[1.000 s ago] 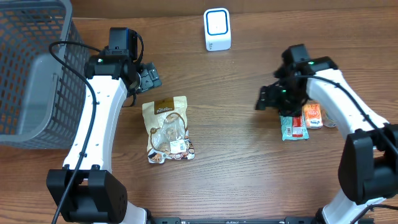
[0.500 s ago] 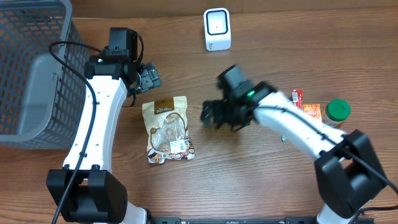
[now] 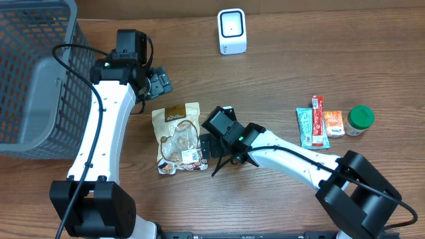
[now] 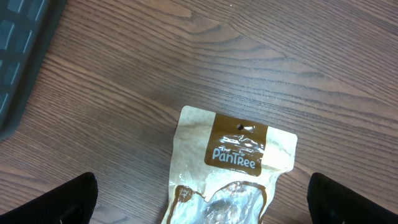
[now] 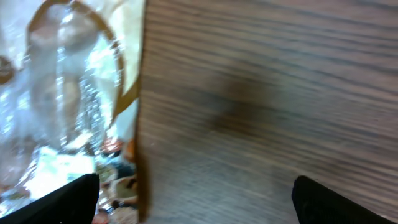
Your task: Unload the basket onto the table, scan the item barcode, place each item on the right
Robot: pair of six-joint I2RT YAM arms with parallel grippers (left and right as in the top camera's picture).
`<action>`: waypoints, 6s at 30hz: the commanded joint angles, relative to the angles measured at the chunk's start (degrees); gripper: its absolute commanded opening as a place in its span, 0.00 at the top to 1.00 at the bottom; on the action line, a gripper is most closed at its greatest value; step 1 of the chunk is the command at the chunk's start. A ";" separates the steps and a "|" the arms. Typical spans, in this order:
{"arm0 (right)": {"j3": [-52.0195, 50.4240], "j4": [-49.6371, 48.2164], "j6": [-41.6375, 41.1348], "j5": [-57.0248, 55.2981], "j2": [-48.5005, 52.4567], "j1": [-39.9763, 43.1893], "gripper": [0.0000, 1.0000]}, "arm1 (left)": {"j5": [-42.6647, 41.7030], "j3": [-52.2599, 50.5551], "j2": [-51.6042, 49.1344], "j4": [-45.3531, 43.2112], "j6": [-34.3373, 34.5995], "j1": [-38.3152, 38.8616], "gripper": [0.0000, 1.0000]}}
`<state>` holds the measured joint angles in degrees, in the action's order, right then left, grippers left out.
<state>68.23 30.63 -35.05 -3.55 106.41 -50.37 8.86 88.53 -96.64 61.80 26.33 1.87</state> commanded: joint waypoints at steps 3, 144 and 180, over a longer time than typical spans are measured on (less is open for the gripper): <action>-0.31 -0.50 -1.20 -2.43 0.11 0.94 0.00 | -0.76 0.50 0.28 0.07 -1.01 0.07 0.00; 4.98 14.19 5.22 28.28 -0.20 10.40 0.18 | -5.55 -11.34 -2.32 -4.90 0.31 9.49 0.63; -0.83 0.31 12.74 20.11 1.09 17.79 0.19 | -25.44 -33.20 -2.45 -17.99 -1.86 9.03 0.23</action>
<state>68.82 31.70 -22.55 17.30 107.53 -31.31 -15.88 56.12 -99.53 44.16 23.81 11.09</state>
